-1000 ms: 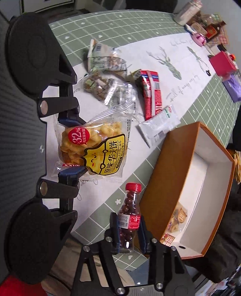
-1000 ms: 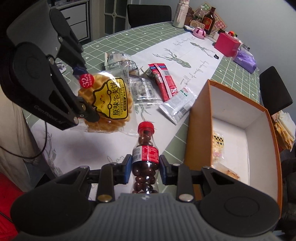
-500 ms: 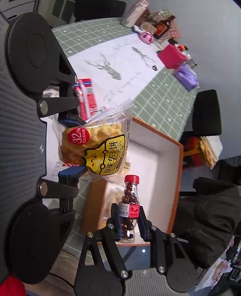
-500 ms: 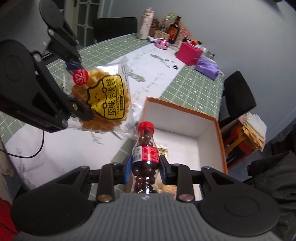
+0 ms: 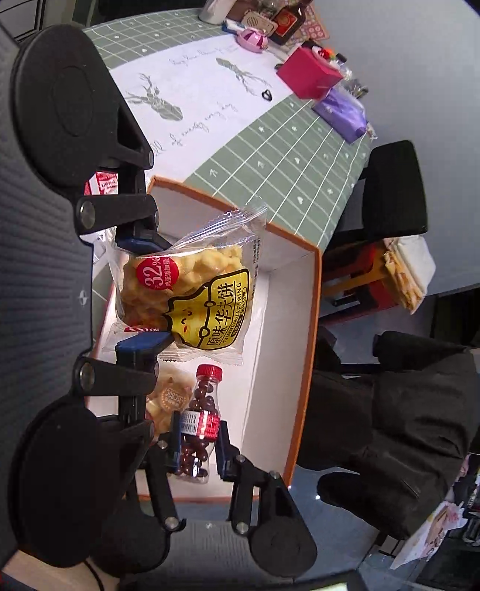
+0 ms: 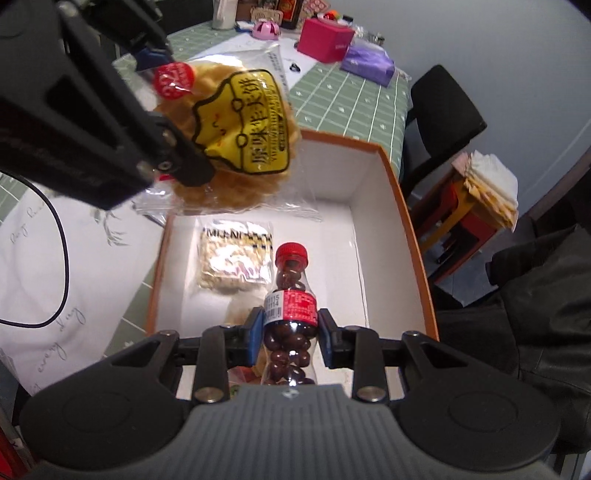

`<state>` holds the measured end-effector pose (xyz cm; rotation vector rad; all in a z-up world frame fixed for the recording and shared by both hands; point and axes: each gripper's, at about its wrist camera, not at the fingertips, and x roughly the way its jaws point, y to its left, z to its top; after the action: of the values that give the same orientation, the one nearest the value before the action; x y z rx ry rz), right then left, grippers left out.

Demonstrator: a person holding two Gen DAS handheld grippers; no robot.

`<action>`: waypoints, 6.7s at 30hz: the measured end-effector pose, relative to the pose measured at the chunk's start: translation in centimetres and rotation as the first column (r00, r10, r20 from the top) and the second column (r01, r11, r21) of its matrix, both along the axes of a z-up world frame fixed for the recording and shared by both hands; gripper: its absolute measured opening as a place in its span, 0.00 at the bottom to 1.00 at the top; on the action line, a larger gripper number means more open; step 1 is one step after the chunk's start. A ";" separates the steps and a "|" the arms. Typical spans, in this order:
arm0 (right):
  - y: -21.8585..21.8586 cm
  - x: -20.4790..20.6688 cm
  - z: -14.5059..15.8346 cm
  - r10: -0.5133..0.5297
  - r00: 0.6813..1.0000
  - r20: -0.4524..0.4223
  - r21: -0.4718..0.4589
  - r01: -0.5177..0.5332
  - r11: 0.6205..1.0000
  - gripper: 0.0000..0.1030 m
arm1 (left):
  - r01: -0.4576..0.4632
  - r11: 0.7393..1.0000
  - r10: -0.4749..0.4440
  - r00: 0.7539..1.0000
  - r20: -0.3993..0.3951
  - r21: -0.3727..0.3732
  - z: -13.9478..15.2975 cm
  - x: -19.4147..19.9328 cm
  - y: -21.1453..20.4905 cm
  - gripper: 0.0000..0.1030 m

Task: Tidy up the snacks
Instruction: 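Carry the bottle and waffle packet into the orange box and release them, then withdraw both open grippers from the box toward the snack pile, then grasp the white candy-ball packet with the right gripper while the left gripper grasps the nut bag, then carry the candy-ball packet and nut bag into the orange box and release them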

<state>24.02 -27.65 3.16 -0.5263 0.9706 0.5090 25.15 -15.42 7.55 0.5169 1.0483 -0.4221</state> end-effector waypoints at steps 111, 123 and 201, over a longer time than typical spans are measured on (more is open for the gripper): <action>25.4 1.4 -8.3 0.388 0.921 -0.023 0.141 -0.381 0.914 0.73 | 0.081 0.982 -0.054 0.986 -0.155 0.173 -12.7 -5.4 23.3 0.87; 26.5 1.9 -9.9 0.394 0.918 -0.054 0.144 -0.383 0.913 0.65 | 0.034 0.983 -0.003 0.985 -0.170 0.183 -13.8 -4.8 23.4 0.62; 15.1 -9.5 -0.5 0.309 0.948 -0.077 -0.004 -0.310 0.951 0.48 | -0.067 0.970 0.117 0.972 -0.206 0.233 -6.3 -12.7 15.0 0.54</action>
<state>14.48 -12.52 2.65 -0.6833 0.9687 0.8085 12.45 -0.37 1.26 0.6299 1.3367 -0.2823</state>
